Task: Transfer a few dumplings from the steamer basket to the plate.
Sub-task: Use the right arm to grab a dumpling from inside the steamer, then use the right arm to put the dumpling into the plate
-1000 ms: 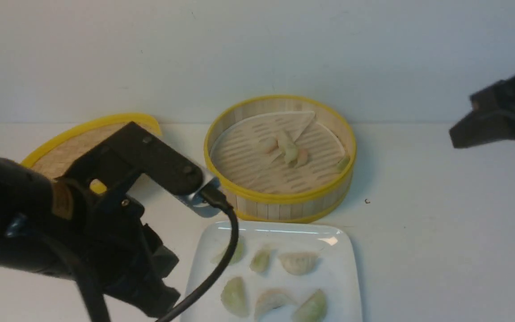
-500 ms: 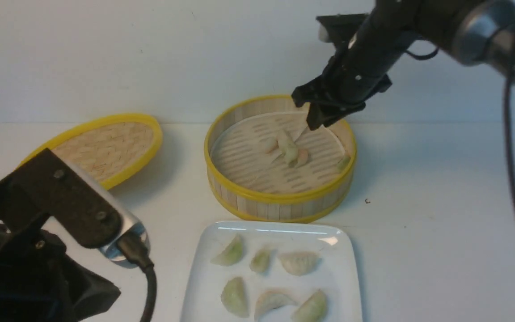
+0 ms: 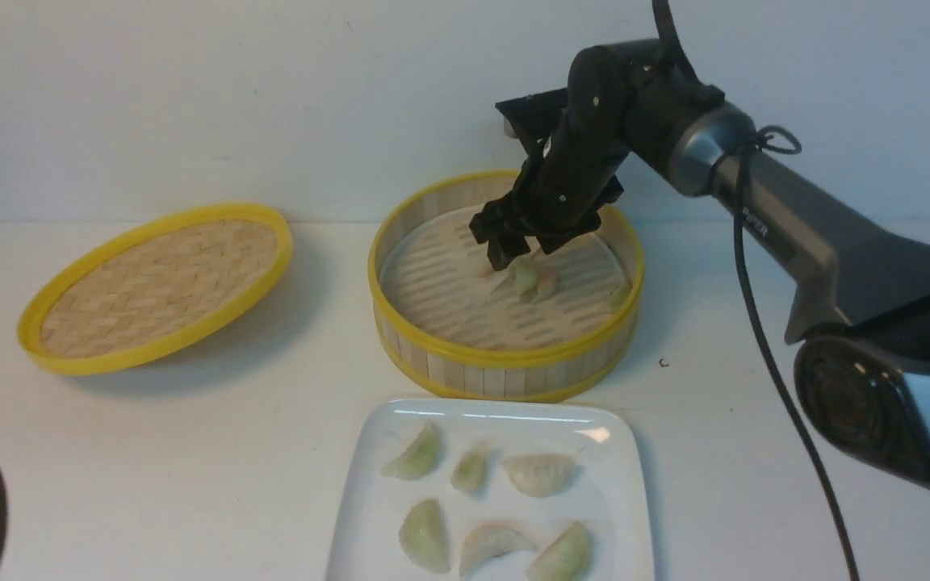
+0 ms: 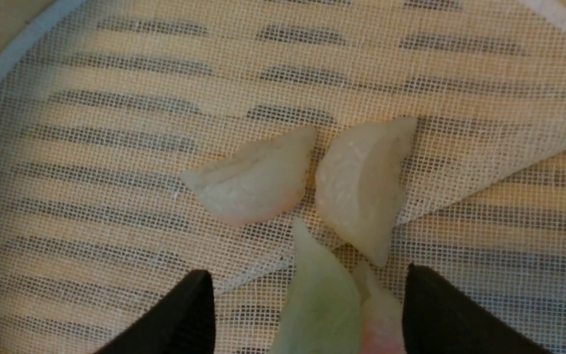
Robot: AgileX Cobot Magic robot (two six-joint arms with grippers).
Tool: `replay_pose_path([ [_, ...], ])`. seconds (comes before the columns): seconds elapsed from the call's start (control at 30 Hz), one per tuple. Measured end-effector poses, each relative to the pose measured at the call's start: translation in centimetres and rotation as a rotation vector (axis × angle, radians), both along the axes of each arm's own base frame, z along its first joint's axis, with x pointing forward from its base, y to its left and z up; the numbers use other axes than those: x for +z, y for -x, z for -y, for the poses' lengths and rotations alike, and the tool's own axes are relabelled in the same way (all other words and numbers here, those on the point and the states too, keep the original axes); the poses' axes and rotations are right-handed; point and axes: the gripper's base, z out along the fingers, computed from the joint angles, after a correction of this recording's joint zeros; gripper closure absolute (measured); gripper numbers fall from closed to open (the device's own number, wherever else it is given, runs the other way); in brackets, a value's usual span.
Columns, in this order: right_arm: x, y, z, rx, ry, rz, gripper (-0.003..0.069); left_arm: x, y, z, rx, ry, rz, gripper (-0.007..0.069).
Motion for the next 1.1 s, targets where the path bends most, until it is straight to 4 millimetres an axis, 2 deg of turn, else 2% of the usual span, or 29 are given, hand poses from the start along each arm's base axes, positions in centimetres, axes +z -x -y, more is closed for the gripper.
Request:
replay_pose_path([
  [0.1,-0.7,0.0,-0.2,0.006,0.009,-0.009,0.0207,0.2,0.4,-0.5,0.021,0.009,0.026,0.0631],
  [0.2,-1.1,-0.2,-0.2,0.004,0.019,-0.001,0.0279,0.3,0.5,-0.6,0.026,0.010,0.033,0.0631],
  [0.33,-1.1,-0.2,-0.3,-0.012,0.009,-0.001,0.0501,0.3,0.5,-0.6,0.026,0.008,0.034,0.0631],
  [0.47,-0.1,0.0,-0.2,-0.015,0.004,0.002,0.0486,0.3,0.5,-0.6,0.027,0.009,0.034,0.0631],
  [0.63,4.4,1.1,0.1,-0.030,-0.041,0.049,0.0486,0.3,0.5,-0.6,0.029,0.011,0.034,0.0631],
  [0.67,6.1,2.0,0.1,-0.024,-0.048,0.060,0.0486,0.3,0.5,-0.6,0.029,0.011,0.034,0.0631],
  [0.73,8.1,3.3,0.1,-0.011,-0.059,0.068,0.0486,0.3,0.5,-0.6,0.029,0.011,0.034,0.0631],
  [0.87,10.0,6.7,-0.4,0.037,-0.052,0.033,0.0486,0.3,0.5,-0.6,0.029,0.012,0.036,0.0631],
  [1.0,11.9,12.2,-0.8,0.127,-0.023,-0.008,0.0486,0.3,0.4,-0.6,0.026,0.015,0.042,0.0631],
  [1.1,12.8,17.3,-0.6,0.190,-0.014,-0.054,0.0486,0.5,0.3,-0.4,0.017,0.028,0.067,0.0631],
])
